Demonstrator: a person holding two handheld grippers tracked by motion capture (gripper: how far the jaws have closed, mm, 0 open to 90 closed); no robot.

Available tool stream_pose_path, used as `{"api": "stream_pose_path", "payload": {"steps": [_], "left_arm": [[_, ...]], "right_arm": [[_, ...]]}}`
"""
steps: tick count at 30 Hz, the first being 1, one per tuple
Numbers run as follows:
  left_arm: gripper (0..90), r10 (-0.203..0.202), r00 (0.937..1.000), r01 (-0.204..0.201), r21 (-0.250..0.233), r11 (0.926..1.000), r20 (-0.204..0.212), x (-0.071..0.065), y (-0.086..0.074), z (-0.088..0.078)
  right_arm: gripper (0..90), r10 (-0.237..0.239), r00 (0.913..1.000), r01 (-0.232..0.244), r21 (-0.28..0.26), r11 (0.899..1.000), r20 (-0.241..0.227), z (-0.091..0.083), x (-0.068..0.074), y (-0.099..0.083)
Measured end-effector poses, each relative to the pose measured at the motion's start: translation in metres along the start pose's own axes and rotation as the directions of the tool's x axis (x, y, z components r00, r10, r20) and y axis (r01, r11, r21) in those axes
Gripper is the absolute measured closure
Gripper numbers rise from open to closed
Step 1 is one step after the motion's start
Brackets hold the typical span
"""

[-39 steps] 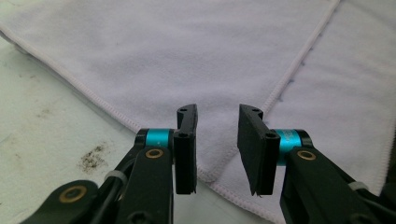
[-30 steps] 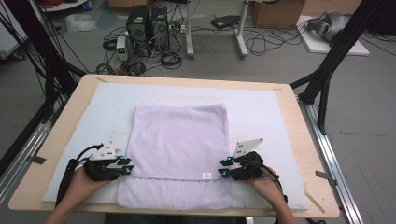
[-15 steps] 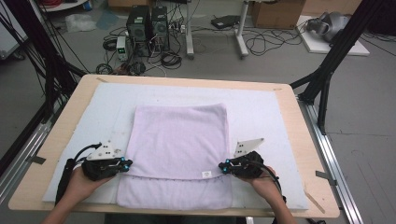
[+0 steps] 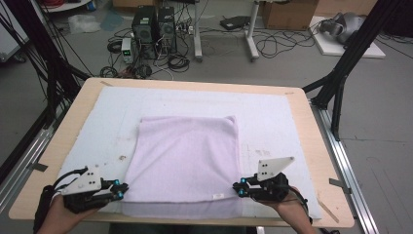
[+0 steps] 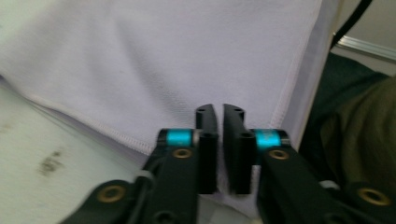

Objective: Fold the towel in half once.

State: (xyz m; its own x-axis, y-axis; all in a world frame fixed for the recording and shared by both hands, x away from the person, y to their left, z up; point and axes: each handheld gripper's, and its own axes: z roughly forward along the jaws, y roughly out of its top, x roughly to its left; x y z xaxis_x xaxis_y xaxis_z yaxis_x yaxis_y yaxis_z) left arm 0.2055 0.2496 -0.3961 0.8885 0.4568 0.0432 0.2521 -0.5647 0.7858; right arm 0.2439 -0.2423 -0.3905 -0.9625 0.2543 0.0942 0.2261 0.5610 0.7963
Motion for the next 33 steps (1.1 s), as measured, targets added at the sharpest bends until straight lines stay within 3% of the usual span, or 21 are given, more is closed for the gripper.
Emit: {"api": "stream_pose_path", "payload": {"steps": [2, 4, 9, 11, 12, 13, 16, 18, 21, 24, 26, 28, 30, 33], "left_arm": [[70.8, -0.018, 0.9998, 0.018, 0.022, 0.9996, 0.004, 0.003, -0.006, 0.008], [70.7, -0.021, 0.9998, 0.020, 0.038, 0.9991, 0.007, 0.008, -0.010, 0.017], [69.0, -0.020, 0.9961, 0.011, 0.104, 0.9945, 0.085, 0.008, -0.019, 0.042], [70.6, -0.022, 0.9969, 0.017, 0.077, 0.9969, 0.075, 0.007, -0.022, 0.044], [75.8, -0.024, 0.9968, 0.018, 0.075, 0.9971, 0.077, 0.008, -0.022, 0.043], [83.5, -0.021, 0.9968, 0.016, 0.073, 0.9972, 0.077, 0.008, -0.023, 0.043], [87.4, -0.009, 0.9975, 0.003, 0.077, 0.9970, 0.071, 0.007, -0.021, 0.041], [87.6, -0.011, 0.9978, 0.006, 0.062, 0.9981, 0.066, 0.008, -0.019, 0.036], [87.7, -0.002, 0.9989, 0.001, 0.029, 0.9996, 0.047, 0.007, -0.014, 0.021], [87.8, 0.010, 0.9990, -0.011, 0.004, 0.9999, 0.044, 0.002, -0.010, 0.008], [87.4, 0.010, 0.9974, -0.011, 0.012, 0.9999, 0.071, -0.003, -0.012, 0.006], [83.6, 0.008, 0.9963, -0.011, 0.034, 0.9994, 0.086, -0.005, -0.017, 0.012], [73.7, -0.004, 0.9978, 0.001, 0.052, 0.9987, 0.067, -0.001, -0.020, 0.017], [70.7, -0.018, 0.9991, 0.017, 0.041, 0.9990, 0.039, 0.009, -0.018, 0.021]], "right_arm": [[78.6, 0.016, 0.9999, -0.016, 0.010, 1.000, -0.003, 0.008, -0.002, -0.007], [74.5, 0.039, 0.9990, -0.038, 0.032, 0.999, -0.023, 0.021, -0.006, -0.013], [69.7, 0.040, 0.9977, -0.034, 0.098, 0.995, -0.054, 0.047, -0.010, -0.022], [69.5, 0.041, 0.9974, -0.034, 0.116, 0.993, -0.059, 0.052, -0.009, -0.024], [70.6, 0.039, 0.9978, -0.033, 0.110, 0.993, -0.053, 0.053, -0.009, -0.025], [73.4, 0.044, 0.9978, -0.038, 0.108, 0.993, -0.049, 0.053, -0.009, -0.026], [87.3, 0.036, 0.9976, -0.029, 0.115, 0.993, -0.059, 0.054, -0.009, -0.025], [88.1, 0.028, 0.9981, -0.020, 0.124, 0.992, -0.055, 0.053, -0.007, -0.023], [88.2, 0.027, 0.9983, -0.023, 0.074, 0.997, -0.052, 0.042, -0.004, -0.016], [88.2, -0.002, 0.9981, 0.004, 0.035, 0.999, -0.062, 0.031, 0.003, -0.008], [88.1, -0.009, 0.9948, 0.013, 0.037, 0.999, -0.102, 0.031, 0.010, -0.006], [84.9, -0.018, 0.9939, 0.024, 0.060, 0.998, -0.108, 0.034, 0.013, -0.009], [78.3, 0.004, 0.9949, 0.002, 0.052, 0.999, -0.101, 0.037, 0.010, -0.013], [71.1, 0.033, 0.9965, -0.032, 0.024, 0.999, -0.077, 0.035, 0.000, -0.012]]}}
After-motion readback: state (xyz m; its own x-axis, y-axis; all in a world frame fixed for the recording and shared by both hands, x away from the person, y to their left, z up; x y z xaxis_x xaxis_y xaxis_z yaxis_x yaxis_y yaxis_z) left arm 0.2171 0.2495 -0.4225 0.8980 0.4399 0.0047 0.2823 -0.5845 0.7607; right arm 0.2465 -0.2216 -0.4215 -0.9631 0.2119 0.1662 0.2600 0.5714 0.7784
